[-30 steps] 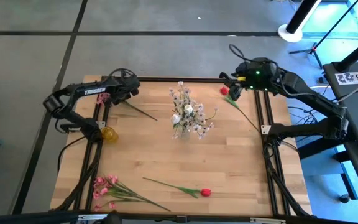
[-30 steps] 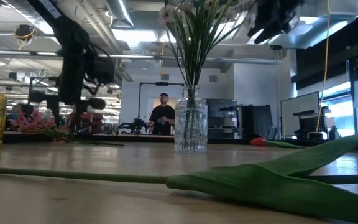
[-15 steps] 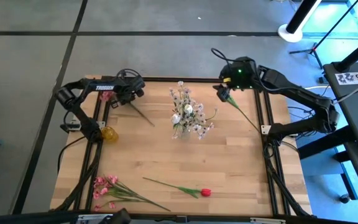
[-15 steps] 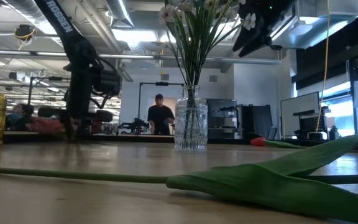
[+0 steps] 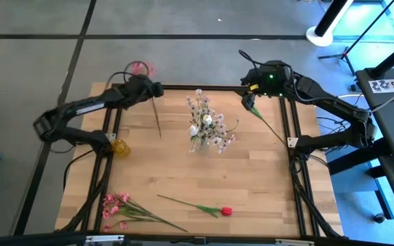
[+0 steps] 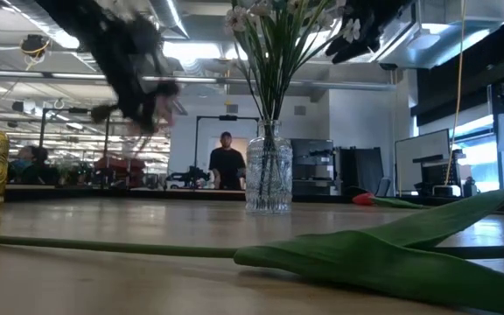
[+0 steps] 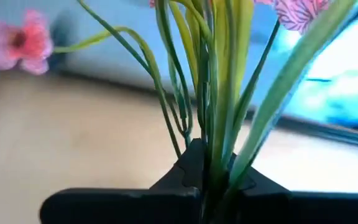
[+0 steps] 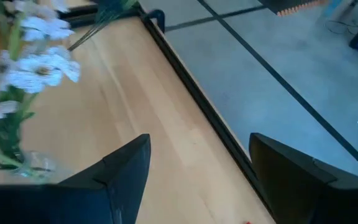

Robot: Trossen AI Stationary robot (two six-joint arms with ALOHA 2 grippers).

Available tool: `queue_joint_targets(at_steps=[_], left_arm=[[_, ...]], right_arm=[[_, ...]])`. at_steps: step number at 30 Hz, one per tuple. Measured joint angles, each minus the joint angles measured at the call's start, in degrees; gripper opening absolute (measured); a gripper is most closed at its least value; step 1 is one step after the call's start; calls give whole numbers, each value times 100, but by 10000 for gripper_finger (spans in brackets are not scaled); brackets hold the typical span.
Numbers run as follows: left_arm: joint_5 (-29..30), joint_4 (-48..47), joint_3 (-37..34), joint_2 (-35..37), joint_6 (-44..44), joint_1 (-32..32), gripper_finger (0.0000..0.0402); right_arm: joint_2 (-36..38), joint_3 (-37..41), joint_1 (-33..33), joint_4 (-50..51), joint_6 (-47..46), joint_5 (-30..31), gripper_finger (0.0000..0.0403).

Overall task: Sort flowers into vase by color
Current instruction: Put the top pink flowers into the yellow vase

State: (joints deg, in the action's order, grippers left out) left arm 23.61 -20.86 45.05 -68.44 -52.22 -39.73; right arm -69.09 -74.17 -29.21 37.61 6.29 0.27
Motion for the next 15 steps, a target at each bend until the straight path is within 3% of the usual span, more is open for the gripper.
queue_joint_targets(at_steps=[6, 10, 15], left_arm=[[-874, 693, 18, 1466, 2221, 696, 6], [-900, 571, 18, 2186, 3379, 1014, 7], [-1004, 780, 18, 2919, 4013, 1291, 9]], right_arm=[[283, 0, 0, -7, 160, -720, 273], [421, 0, 2, -5, 359, -1096, 273], [791, 2, 11, -80, 603, -1406, 272]])
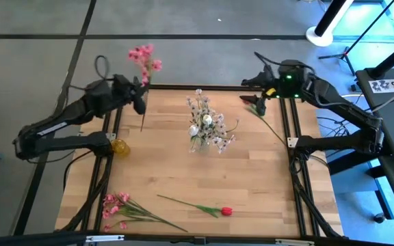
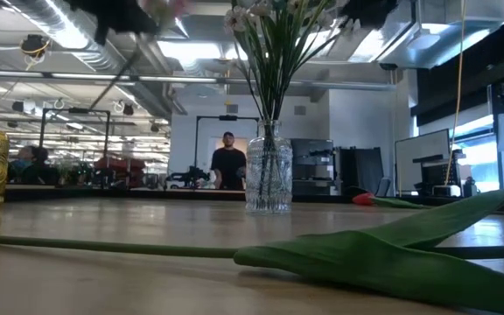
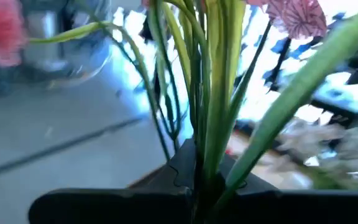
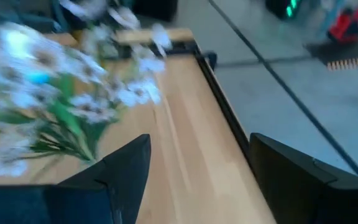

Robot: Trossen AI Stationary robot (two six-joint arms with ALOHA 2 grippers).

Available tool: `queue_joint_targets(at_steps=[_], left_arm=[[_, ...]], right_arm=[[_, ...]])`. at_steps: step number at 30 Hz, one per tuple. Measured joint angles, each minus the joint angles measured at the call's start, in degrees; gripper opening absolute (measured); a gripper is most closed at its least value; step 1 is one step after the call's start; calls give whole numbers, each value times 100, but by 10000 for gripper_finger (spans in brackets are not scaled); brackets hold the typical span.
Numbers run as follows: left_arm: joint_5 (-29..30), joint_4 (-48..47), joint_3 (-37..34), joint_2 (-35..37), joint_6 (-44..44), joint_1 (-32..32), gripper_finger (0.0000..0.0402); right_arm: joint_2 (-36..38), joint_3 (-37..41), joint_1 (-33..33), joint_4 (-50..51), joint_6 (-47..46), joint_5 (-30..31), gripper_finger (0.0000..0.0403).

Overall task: Sort flowers into vase by color
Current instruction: Put the top pink flowers into the yellow vase

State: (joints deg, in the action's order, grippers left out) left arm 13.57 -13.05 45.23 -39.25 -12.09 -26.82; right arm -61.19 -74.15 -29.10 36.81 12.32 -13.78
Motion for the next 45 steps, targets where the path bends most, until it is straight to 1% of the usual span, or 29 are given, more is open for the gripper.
queue_joint_targets(at_steps=[3, 6, 8, 11, 14, 16, 20, 23, 27, 30, 34, 37, 39, 42, 45], left_arm=[[-321, 44, 0, 462, 214, 160, 9], [-541, -85, 0, 818, 249, 299, 10], [-842, -237, -2, 1044, 412, 379, 10], [-1441, -401, -2, 1348, 565, 479, 10], [-2061, -617, -3, 1653, 579, 529, 10], [-2364, -715, -7, 1915, 583, 530, 10], [-2777, -1081, -2, 2608, 581, 528, 10], [-2985, -1533, -7, 3138, 508, 528, 7], [-3277, -1665, -7, 3724, 499, 525, 5], [-3277, -1724, 18, 3911, 644, 527, 5], [-3128, -2331, 59, 3900, 1087, 525, 5], [-2746, -2726, 24, 3900, 1384, 521, 4], [-2514, -2760, 15, 3897, 1546, 521, 4], [-2457, -2458, 26, 3900, 1696, 521, 4], [-2437, -2351, 26, 3900, 1600, 519, 4]], right_arm=[[302, -9, 308, -430, 46, -144, 262], [502, -7, 663, -785, 149, 145, 247], [600, -4, 909, -1120, 54, 521, 235], [659, -4, 1229, -1846, -619, 1209, 219], [613, -6, 1526, -2538, -1338, 1583, 203], [563, -7, 1756, -2912, -1760, 1759, 194], [439, -4, 2349, -3179, -2119, 2379, 177], [368, -2, 2851, -3278, -2267, 3099, 169], [274, -2, 3461, -3429, -2284, 4006, 165], [161, -2, 3755, -3429, -2297, 4586, 165], [-26, -2, 4047, -3467, -2449, 5073, 165], [-215, -2, 4197, -3605, -2472, 5226, 165], [-301, 0, 4279, -3692, -2456, 5230, 165], [-406, 0, 4319, -3828, -2456, 5305, 166], [-490, 0, 4317, -3838, -2504, 5327, 166]])
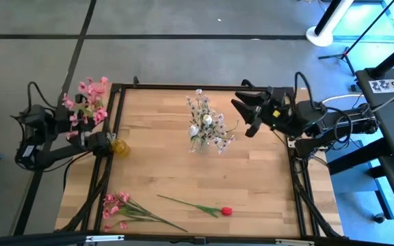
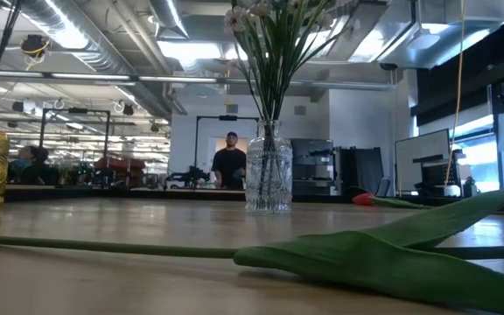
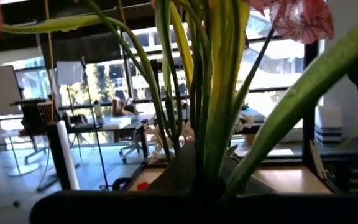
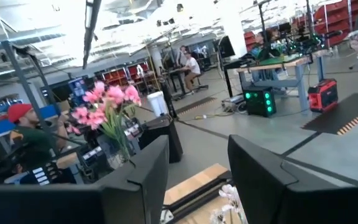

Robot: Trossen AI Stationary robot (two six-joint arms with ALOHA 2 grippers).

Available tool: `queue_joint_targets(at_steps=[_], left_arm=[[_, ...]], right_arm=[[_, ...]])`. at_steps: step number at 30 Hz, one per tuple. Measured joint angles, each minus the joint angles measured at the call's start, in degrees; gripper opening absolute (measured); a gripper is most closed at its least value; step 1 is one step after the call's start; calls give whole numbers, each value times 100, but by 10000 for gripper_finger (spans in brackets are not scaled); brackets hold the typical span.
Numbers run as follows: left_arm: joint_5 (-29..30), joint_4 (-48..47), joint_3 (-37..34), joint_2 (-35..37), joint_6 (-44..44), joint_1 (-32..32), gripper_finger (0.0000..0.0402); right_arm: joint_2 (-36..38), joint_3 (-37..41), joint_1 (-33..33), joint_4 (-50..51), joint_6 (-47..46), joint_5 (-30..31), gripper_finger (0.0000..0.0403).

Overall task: Sort flowers into vase by color
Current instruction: Put the top pink flowers into the yellow vase

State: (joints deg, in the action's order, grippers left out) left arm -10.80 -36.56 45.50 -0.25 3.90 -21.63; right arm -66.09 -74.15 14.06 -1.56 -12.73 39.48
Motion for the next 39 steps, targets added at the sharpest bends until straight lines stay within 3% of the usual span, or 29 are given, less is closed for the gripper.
queue_joint_targets(at_steps=[5, 14, 31, 39], left_arm=[[205, -84, -67, 2, -461, 2, 4], [495, 5, -424, 2, -501, 2, 3], [273, -536, -413, 4, -516, 2, 3], [71, -1713, 118, 4, -510, 2, 13]], right_arm=[[-61, 0, -20, -9, -51, 0, 166], [-86, -2, -20, -13, -51, 22, 166], [-87, -2, -20, 0, -51, -105, 166], [-87, -2, -20, 38, -51, -107, 166]])
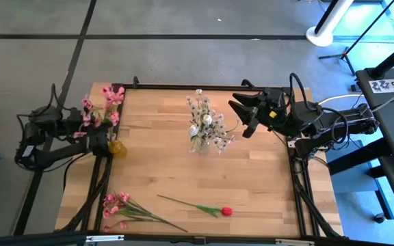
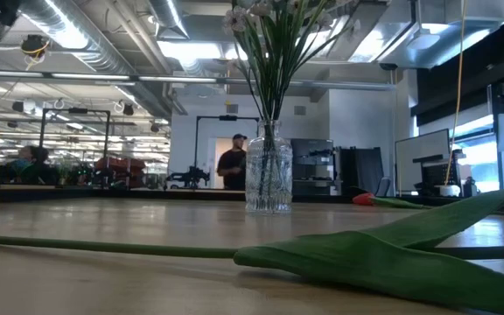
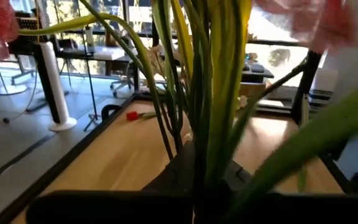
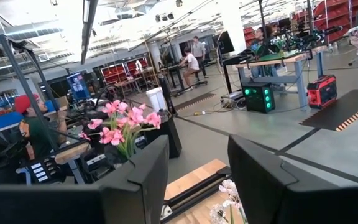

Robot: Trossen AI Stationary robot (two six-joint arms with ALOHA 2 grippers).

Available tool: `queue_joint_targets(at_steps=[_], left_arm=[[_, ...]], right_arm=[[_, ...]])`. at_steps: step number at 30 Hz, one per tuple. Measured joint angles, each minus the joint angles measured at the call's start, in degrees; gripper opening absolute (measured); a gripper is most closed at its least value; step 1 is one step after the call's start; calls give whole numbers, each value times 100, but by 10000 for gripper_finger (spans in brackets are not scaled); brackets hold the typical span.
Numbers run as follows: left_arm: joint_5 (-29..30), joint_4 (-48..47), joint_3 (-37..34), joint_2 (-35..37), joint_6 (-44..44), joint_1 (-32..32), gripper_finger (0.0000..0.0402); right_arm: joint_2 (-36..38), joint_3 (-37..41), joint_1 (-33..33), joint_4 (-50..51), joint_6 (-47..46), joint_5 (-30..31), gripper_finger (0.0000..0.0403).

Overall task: Sort flowers into vase by color
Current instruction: Put the top pink flowers into the yellow vase

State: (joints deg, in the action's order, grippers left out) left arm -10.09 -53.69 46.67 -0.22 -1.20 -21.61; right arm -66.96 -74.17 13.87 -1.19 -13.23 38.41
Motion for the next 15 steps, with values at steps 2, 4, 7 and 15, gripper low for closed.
queue_joint_targets(at_steps=[2, 4, 7, 15], left_arm=[[-3, -306, 238, -1, 4, 0, 20], [-4, -609, 444, -1, -64, 0, 25], [4, -1004, 701, -1, -456, 0, 32], [15, -2733, 783, -1, -1476, 0, 55]], right_arm=[[0, 0, 0, 10, 0, 0, 166], [0, 0, 0, 13, 0, 0, 166], [0, 0, 0, 13, 5, 130, 166], [0, 0, 0, 153, 11, 458, 166]])
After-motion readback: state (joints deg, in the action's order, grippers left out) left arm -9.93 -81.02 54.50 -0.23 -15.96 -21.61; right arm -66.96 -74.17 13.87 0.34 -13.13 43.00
